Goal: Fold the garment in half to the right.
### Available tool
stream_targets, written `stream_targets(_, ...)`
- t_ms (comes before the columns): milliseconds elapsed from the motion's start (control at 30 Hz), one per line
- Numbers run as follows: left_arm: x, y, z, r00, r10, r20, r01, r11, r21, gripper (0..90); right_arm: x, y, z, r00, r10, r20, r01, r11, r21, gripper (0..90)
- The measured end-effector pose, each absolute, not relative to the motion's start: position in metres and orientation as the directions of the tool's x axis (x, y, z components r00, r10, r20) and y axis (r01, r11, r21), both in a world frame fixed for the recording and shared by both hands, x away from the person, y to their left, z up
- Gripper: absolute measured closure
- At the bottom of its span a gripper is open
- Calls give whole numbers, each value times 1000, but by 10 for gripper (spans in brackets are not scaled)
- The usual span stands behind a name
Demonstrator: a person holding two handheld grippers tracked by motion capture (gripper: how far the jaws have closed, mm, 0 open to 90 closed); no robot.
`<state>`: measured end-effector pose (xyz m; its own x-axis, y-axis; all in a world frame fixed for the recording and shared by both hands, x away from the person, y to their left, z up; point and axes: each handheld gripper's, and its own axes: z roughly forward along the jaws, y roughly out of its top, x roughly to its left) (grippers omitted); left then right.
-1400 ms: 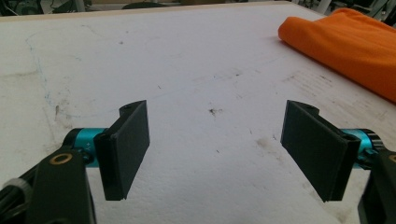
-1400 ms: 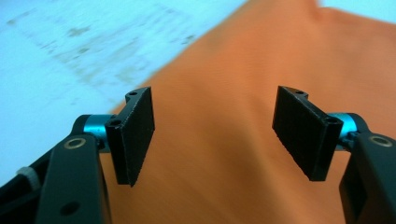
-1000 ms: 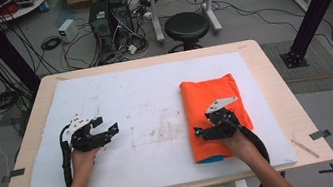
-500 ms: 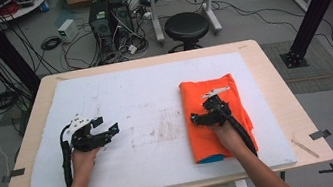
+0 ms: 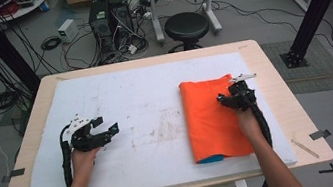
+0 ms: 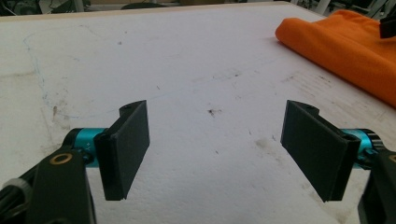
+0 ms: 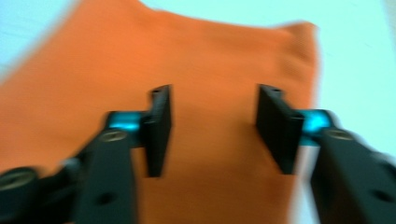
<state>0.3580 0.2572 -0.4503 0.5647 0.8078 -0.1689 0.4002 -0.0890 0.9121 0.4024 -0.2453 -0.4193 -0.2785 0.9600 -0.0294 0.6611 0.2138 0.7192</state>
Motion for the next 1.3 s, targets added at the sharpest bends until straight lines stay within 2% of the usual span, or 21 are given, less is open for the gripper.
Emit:
stream_targets(100,358,257,-451,566,808,-165,399,-93,912,238,410,-262,-428,-256,966,-39,706,215,674,655)
stream_targets(267,358,257,-450,564,808,-168,397,-87,914,238,411,-276,-434,-227,974,-30,727,189,660,650)
stream_targets(600,358,259,-445,578,797,-179,367,-58,928,234,391,-286,-411,-291,955,48,612,147,777,297)
stream_targets(933,353,263,-436,589,790,-172,348,-55,936,225,362,-268,-394,-379,925,12,499,194,844,220)
stream_targets(1000,351,264,-435,590,790,-169,344,-56,937,225,355,-265,-389,-397,918,-2,480,209,852,222)
stream_targets(1133,350,266,-434,585,793,-171,342,-50,938,225,345,-264,-391,-406,913,-32,504,253,826,339)
stream_targets(1267,349,267,-435,584,794,-171,344,-51,938,225,337,-274,-404,-365,930,-37,578,258,774,522)
stream_targets(1300,349,267,-435,585,793,-171,345,-53,937,225,334,-276,-407,-351,936,-35,596,252,763,543)
